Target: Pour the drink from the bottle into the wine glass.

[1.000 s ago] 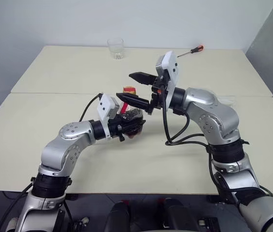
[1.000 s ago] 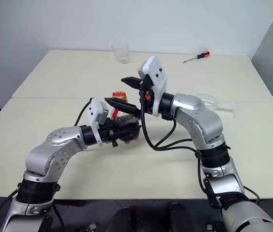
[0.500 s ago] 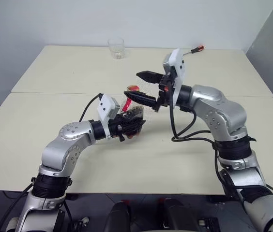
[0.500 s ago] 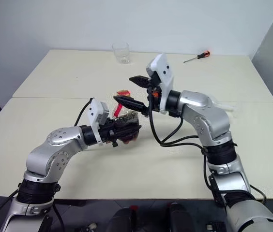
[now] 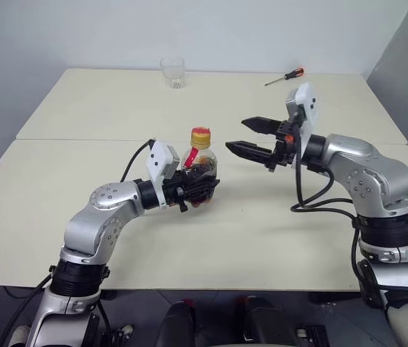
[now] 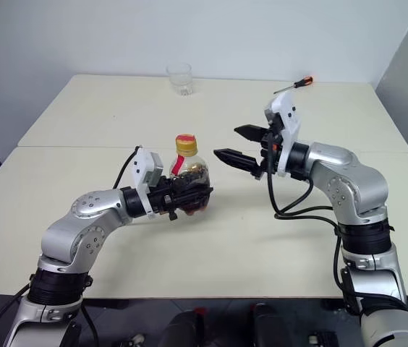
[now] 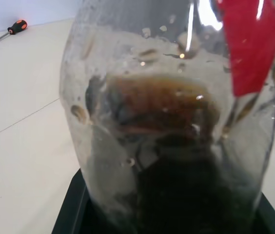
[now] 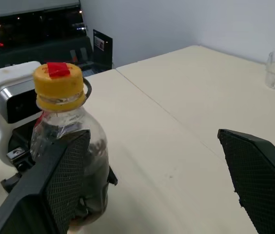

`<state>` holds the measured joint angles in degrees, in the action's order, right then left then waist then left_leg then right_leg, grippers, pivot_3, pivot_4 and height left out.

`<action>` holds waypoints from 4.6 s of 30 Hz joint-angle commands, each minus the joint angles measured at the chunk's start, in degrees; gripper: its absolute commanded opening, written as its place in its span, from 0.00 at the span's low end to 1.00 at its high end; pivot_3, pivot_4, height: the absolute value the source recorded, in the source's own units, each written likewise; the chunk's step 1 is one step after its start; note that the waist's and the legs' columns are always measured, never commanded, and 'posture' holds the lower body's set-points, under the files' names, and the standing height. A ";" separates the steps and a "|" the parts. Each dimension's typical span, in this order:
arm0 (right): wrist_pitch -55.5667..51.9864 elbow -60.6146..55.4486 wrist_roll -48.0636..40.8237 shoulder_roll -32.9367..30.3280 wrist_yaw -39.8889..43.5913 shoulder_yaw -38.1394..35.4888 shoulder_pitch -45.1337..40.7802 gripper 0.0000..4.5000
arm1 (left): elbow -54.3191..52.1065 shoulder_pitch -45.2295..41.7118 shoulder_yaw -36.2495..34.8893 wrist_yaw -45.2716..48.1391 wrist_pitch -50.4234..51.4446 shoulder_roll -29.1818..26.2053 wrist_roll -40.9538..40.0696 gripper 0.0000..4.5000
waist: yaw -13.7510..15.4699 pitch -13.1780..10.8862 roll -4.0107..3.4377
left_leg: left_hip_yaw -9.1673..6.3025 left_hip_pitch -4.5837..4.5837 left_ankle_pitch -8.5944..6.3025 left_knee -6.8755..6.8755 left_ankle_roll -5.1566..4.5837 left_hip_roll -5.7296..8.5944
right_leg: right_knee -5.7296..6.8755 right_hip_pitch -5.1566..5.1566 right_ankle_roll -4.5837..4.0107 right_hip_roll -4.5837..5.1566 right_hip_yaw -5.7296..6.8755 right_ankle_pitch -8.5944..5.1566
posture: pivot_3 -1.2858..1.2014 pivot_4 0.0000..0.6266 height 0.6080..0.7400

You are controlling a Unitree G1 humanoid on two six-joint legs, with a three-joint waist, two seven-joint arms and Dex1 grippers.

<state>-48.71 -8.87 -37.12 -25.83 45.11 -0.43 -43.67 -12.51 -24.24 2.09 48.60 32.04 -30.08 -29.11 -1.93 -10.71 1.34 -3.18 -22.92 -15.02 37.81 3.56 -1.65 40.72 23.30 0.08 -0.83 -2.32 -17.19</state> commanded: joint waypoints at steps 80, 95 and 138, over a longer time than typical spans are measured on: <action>2.96 2.07 -4.80 0.36 1.54 -2.44 -1.04 0.99 | -2.45 -1.28 -0.90 1.18 -1.56 0.69 -0.26 0.42 | 0.06 -0.01 0.00 | 0.01 -0.01 0.00 0.01 0.00 -0.01 | 0.00 0.00 0.00 -0.03 0.00 0.00 | 0.52 0.24 1.00; -3.65 0.39 -13.96 7.15 -3.31 -4.66 -3.73 0.99 | -1.94 -2.08 -0.64 1.39 -1.57 0.82 -0.10 0.42 | -0.07 -0.01 0.00 | 0.01 0.00 0.00 0.01 0.00 -0.02 | 0.01 0.00 0.00 -0.03 -0.01 0.00 | 0.52 0.24 1.00; 2.33 2.04 -10.54 12.26 -4.32 -2.01 -4.78 0.26 | -2.32 -1.71 -0.36 0.99 -1.65 1.18 -0.07 0.42 | 0.05 -0.01 -0.01 | -0.02 -0.01 0.00 0.01 0.00 -0.02 | 0.01 0.00 0.00 -0.03 0.02 0.00 | 0.52 0.24 1.00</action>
<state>-46.65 -5.78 -46.41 -13.27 40.97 -0.69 -47.04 -12.70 -25.26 2.22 49.32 32.05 -29.05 -28.79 -1.88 -10.72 1.33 -3.20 -22.93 -15.02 37.82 3.56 -1.68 40.73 23.30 0.08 -0.86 -2.31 -17.19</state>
